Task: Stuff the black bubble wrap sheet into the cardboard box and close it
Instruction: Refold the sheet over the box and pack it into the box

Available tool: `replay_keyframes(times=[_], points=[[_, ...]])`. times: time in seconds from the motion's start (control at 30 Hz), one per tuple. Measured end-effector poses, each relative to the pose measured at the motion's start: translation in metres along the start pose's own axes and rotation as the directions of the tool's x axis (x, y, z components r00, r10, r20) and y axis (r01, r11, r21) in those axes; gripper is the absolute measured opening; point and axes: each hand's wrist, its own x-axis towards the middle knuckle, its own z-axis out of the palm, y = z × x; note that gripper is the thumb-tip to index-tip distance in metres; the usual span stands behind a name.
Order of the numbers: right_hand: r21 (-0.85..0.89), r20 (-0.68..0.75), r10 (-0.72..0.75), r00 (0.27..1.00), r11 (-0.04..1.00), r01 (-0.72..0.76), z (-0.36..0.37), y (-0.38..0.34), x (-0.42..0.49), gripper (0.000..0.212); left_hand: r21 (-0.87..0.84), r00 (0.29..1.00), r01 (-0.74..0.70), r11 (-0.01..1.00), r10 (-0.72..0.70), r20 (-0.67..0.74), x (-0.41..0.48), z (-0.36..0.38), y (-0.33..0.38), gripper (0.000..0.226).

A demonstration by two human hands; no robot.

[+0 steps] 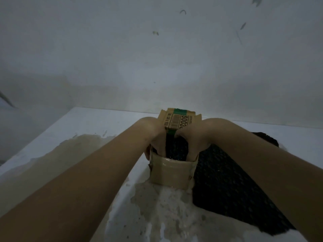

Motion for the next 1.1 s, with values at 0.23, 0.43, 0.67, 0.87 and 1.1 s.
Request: replay_keyframes(times=[0.23,0.43,0.67,0.87,1.1], points=[[0.035,-0.191,-0.048,0.980,0.998,0.056,0.001,-0.006,-0.023,0.074,-0.297,0.991,-0.126,0.947,0.137,0.015,-0.007,0.017,-0.027,0.079],[-0.153,-0.411,-0.018,0.911,0.987,-0.050,0.013,-0.008,-0.038,0.034,-0.386,0.983,-0.174,0.906,0.180,-0.021,-0.011,0.015,-0.038,0.090],[0.237,-0.255,-0.018,0.967,0.968,0.081,0.032,-0.003,-0.045,0.066,-0.573,0.971,-0.228,0.787,0.226,-0.076,-0.013,0.028,-0.049,0.062],[0.210,-0.276,-0.026,0.961,0.974,0.086,0.043,0.002,-0.039,0.100,-0.603,0.976,-0.216,0.768,0.163,-0.143,-0.014,0.031,-0.050,0.061],[0.201,-0.377,-0.042,0.925,0.971,0.126,0.043,0.016,-0.033,0.071,-0.403,0.966,-0.166,0.900,0.067,-0.250,-0.005,0.018,-0.034,0.061]])
